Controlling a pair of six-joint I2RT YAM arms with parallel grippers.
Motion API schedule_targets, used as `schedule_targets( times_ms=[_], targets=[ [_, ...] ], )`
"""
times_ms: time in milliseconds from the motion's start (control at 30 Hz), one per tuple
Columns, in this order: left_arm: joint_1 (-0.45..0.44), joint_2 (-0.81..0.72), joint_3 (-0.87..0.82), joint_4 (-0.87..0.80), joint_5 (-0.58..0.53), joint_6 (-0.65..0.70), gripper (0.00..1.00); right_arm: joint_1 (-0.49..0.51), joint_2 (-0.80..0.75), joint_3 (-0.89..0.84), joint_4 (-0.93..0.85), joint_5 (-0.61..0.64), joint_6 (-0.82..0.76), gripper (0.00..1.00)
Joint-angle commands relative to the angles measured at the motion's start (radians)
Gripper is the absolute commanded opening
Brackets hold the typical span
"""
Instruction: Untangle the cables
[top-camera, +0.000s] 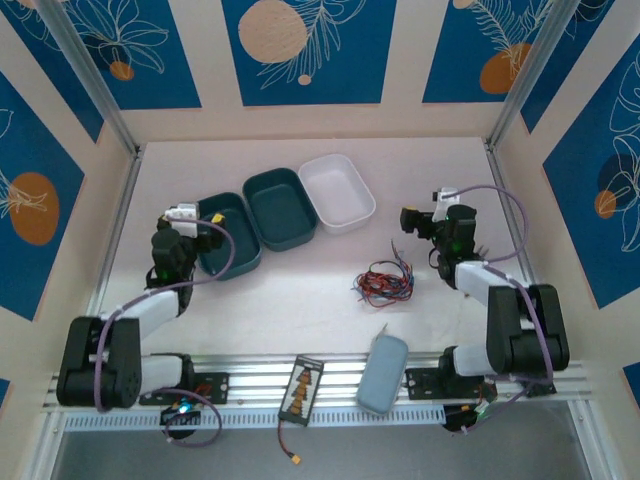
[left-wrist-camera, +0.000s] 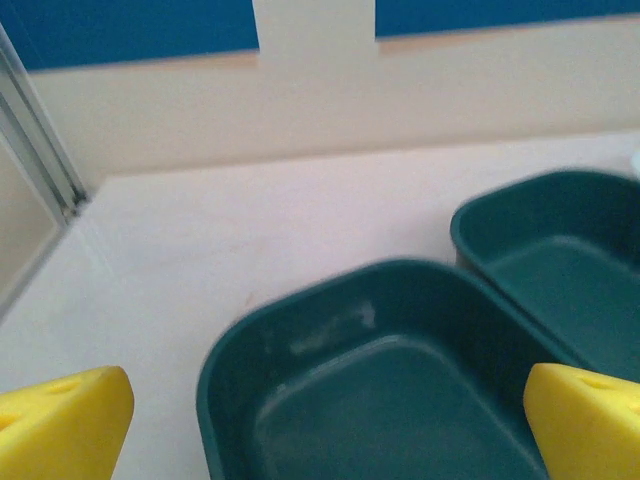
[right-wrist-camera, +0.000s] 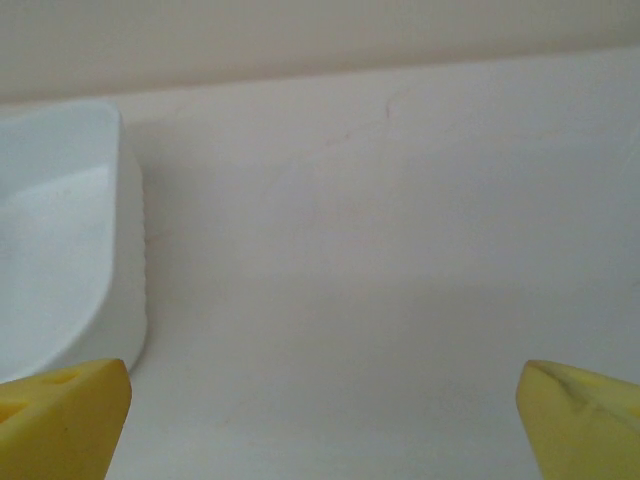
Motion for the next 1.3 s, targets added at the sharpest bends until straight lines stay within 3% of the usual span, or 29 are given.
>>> schedule_targets(
  times_ms=[0, 233, 333, 600, 700, 967, 1267],
  targets=[
    [-0.006, -0.107, 0.015, -0.121, -0.021, -0.022, 1.00, 0.004, -0.092, 0.008, -0.122, 0.046, 0.032, 0.99],
    [-0.027, -0.290, 0.098, -0.375, 0.032, -0.201, 1.00, 0.029, -0.304, 0.060, -0.498, 0.157, 0.190, 0.99],
    [-0.082, -0.315, 0.164, -0.501, 0.074, -0.226, 1.00, 0.052, -0.393, 0.093, -0.707, 0.198, 0.291, 0.99],
    [-0.424, -0.325, 0.231, -0.633, -0.032, -0.251, 1.00, 0.219, -0.584, 0.151, -1.207, 0.269, 0.581, 0.98],
    [-0.543, -0.283, 0.226, -0.608, -0.038, -0.299, 1.00, 0.281, -0.608, 0.165, -1.330, 0.213, 0.676, 0.86],
    [-0.775, -0.053, 0.260, -0.477, -0.019, -0.294, 1.00, 0.370, -0.531, 0.142, -1.408, 0.046, 0.815, 0.57],
    [-0.891, 0.229, 0.412, -0.428, 0.040, -0.272, 1.00, 0.361, -0.458, 0.079, -1.322, 0.012, 0.841, 0.55]
  ],
)
